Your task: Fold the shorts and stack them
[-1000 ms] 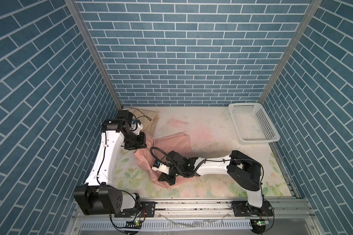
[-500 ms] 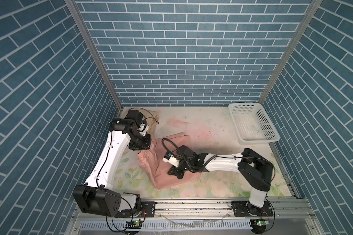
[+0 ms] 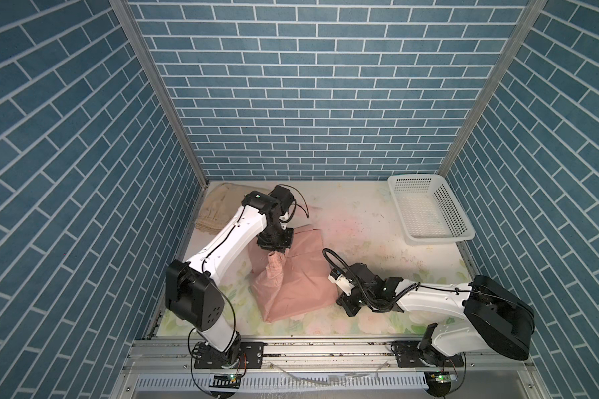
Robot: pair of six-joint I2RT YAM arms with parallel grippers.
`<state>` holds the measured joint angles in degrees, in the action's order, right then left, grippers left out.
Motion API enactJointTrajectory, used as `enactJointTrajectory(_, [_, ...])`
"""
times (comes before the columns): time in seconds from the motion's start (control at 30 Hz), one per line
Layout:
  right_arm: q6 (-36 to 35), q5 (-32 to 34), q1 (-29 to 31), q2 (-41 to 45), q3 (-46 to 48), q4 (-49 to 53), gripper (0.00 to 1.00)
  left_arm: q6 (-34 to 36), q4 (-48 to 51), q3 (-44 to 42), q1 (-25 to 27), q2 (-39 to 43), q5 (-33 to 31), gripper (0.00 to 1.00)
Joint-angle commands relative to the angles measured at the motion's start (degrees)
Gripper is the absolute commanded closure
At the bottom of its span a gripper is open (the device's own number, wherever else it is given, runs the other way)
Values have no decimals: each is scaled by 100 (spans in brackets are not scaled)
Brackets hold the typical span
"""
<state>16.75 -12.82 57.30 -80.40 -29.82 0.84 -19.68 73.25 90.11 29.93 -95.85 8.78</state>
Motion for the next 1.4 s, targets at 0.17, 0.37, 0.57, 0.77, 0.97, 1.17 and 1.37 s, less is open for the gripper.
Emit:
enactJointTrajectory(0.17, [329,78,-18,113,180,-631,91,-721,-833,380,959,-1106,-153,100])
enactJointTrajectory(0.37, [733,48,-20,731,373,-627,83,-1062,-1427,389,1314,-1611,-116,85])
enactJointTrajectory(0.57, [861,314,-27,2282,368,733,75,-919,-1355,1022,1354,-1616,-291,49])
enactJointTrajectory(0.77, [663,638,-35,2868,-223,1756,58,-593,-960,1974,1295,-942,-710,0])
enactJointTrajectory(0.97, [980,667,-253,1597,-1299,1648,47,-546,-786,1023,800,375,-1121,0])
enactJointTrajectory(1.17, [1428,95,-289,38,-2444,2288,40,-794,-1889,-1532,106,2122,-627,0])
enactJointTrajectory(1.37, [1754,121,-306,-306,-2496,2474,35,-1232,-3023,-3488,-31,3321,12,0])
